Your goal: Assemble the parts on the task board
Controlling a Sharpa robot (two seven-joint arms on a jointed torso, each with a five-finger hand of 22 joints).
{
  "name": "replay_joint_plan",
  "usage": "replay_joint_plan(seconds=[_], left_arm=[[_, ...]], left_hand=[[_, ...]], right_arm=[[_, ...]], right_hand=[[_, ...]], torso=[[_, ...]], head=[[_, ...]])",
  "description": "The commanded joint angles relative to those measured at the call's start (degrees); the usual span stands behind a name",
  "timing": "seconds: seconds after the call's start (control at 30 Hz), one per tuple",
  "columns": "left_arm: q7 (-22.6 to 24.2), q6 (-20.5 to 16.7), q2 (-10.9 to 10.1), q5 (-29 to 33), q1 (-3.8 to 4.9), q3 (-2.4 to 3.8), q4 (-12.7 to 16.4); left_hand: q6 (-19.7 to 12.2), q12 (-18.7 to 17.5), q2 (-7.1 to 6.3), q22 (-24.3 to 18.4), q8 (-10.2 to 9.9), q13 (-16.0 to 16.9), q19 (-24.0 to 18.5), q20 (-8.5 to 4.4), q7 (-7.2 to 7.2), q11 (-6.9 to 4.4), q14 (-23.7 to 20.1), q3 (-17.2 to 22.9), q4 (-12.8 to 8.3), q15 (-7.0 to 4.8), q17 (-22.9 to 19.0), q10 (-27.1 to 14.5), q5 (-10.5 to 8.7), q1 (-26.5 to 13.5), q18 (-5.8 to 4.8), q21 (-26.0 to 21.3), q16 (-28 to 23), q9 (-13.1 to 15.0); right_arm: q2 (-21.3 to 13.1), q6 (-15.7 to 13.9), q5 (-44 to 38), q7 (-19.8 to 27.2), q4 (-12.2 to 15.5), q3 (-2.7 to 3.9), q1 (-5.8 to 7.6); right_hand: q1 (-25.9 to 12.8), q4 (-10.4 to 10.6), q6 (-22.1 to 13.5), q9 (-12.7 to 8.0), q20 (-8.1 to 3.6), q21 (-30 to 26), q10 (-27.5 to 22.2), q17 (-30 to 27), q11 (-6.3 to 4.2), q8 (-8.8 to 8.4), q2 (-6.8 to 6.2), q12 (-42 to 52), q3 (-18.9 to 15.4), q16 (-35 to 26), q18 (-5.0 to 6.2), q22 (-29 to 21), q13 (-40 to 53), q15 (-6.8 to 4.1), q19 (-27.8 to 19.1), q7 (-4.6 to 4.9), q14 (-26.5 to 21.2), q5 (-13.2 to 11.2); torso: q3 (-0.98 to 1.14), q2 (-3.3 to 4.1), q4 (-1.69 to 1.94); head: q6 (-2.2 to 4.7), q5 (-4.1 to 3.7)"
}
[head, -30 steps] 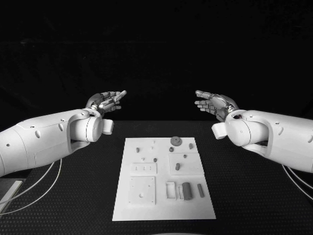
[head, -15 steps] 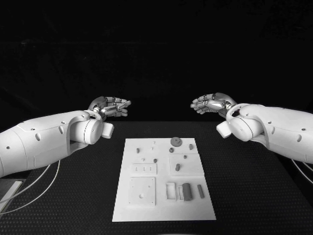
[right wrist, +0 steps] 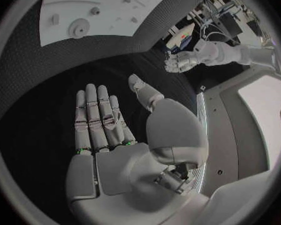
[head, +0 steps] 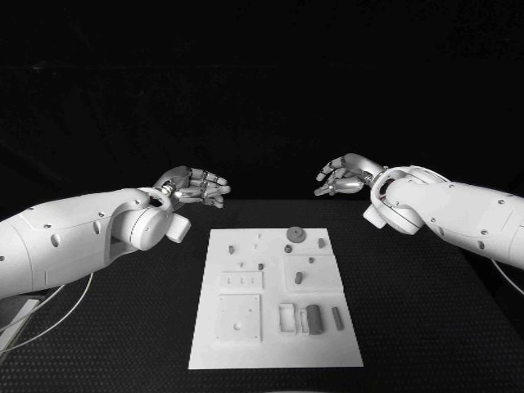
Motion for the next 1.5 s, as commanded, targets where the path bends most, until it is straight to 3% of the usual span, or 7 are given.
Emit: replay_joint_plan(seconds=[0.03,0.27,0.63,0.7,0.8,0.97,1.5], left_arm=[[0.8,1.8,-1.1,-2.1,0.10,0.09,2.4],[0.7,2.3,-3.6,-2.1,1.32,0.23,7.0],[1.1,2.6,-4.4,-2.1,4.00,0.36,9.2],[1.1,2.6,-4.5,-2.1,4.28,0.36,9.4],[1.0,2.6,-4.9,-2.1,4.52,0.36,10.0],[0.8,2.8,-4.9,-2.1,4.59,0.35,10.2],[0.8,2.9,-4.6,-2.1,4.58,0.34,9.9]], left_hand=[[0.4,-0.5,0.32,-0.2,-0.4,-0.2,0.6,-0.06,0.81,0.02,0.4,-0.7,0.0,0.04,0.3,0.4,0.03,-0.2,0.81,-0.4,-0.3,-0.3],[0.7,-1.4,0.74,-0.9,-0.9,-0.5,0.4,-0.32,0.87,0.16,-0.1,-1.5,0.0,0.38,0.6,0.4,0.04,-0.8,0.19,-1.3,-1.3,-0.7],[0.6,-2.1,0.85,-1.3,-1.3,-0.8,0.4,-0.59,1.12,0.32,-0.4,-2.0,0.1,0.62,0.9,0.4,0.04,-1.8,-0.36,-2.0,-2.1,-1.1],[0.6,-2.1,0.83,-1.3,-1.3,-0.8,0.4,-0.61,1.13,0.32,-0.4,-2.0,0.1,0.63,0.9,0.5,0.04,-1.9,-0.40,-2.0,-2.2,-1.1],[0.6,-2.2,0.80,-1.3,-1.4,-0.8,0.4,-0.64,1.14,0.32,-0.4,-2.0,0.1,0.64,1.0,0.5,0.04,-1.9,-0.44,-2.1,-2.3,-1.1],[0.7,-2.2,0.74,-1.4,-1.4,-0.8,0.4,-0.69,1.16,0.33,-0.4,-2.0,0.1,0.67,1.0,0.5,0.04,-2.1,-0.51,-2.2,-2.4,-1.2],[0.7,-2.5,0.81,-1.5,-1.5,-0.9,0.4,-0.83,1.22,0.37,-0.4,-2.1,0.1,0.71,1.1,0.5,0.04,-2.4,-0.72,-2.3,-2.7,-1.3]], right_arm=[[0.9,1.8,-14.4,-1.8,-0.7,0.04,0.01],[2.5,2.1,-23.6,-3.0,-1.8,0.08,0.00],[4.0,-0.1,-28.2,-3.9,-2.4,0.08,-1.61],[4.0,-0.1,-28.4,-4.1,-2.4,0.08,-1.71],[4.2,0.3,-29.0,-4.4,-2.3,0.09,-1.87],[4.2,1.8,-30.9,-4.7,-2.1,0.09,-1.98],[3.2,5.0,-32.4,-5.6,1.2,0.08,-3.41]], right_hand=[[1.3,-0.1,1.9,0.4,-0.30,1.2,3.6,1.0,-1.48,0.87,-0.09,1.6,-0.3,1.7,1.26,0.0,1.1,-1.70,3.6,1.39,3.6,0.2],[4.7,0.0,7.1,1.7,-2.40,4.1,10.8,4.2,-4.80,2.31,0.72,5.2,-0.7,5.8,2.30,0.1,5.2,-5.75,12.4,-1.41,10.9,0.2],[3.1,0.3,9.8,0.3,-6.90,12.2,16.8,16.6,-7.23,-0.97,-1.23,21.2,-1.1,22.5,2.30,2.7,22.0,-11.47,23.5,-3.65,17.8,0.6],[2.9,-0.1,9.8,0.2,-7.91,15.4,14.9,21.4,-7.76,-1.66,-2.49,28.3,-2.1,28.9,2.30,2.6,29.1,-11.54,24.8,-4.11,17.2,0.6],[2.8,0.4,10.3,0.1,-9.23,22.2,7.3,28.1,-7.20,-2.87,-1.09,40.7,-1.1,37.8,2.23,3.0,42.5,-11.49,23.7,-3.53,13.6,0.0],[2.2,0.3,10.1,0.3,-9.99,29.5,5.7,31.8,-6.75,-4.13,-0.86,47.7,0.2,44.5,2.30,2.7,49.5,-11.14,22.7,-2.96,13.4,0.3],[1.0,0.4,10.6,0.3,-10.54,34.9,5.9,32.8,-6.34,-5.27,-0.92,50.9,1.5,48.3,2.30,2.6,52.5,-10.98,21.2,-2.60,12.9,0.1]], torso=[[0.31,1.19,0.92],[0.53,3.16,1.64],[0.38,6.00,2.93],[0.37,6.25,2.99],[0.42,6.78,3.10],[0.46,7.51,3.22],[0.63,9.26,3.55]], head=[[0.22,-0.29],[1.01,-0.94],[1.98,-1.76],[2.01,-1.80],[2.35,-1.97],[1.93,-2.05],[2.44,-2.41]])
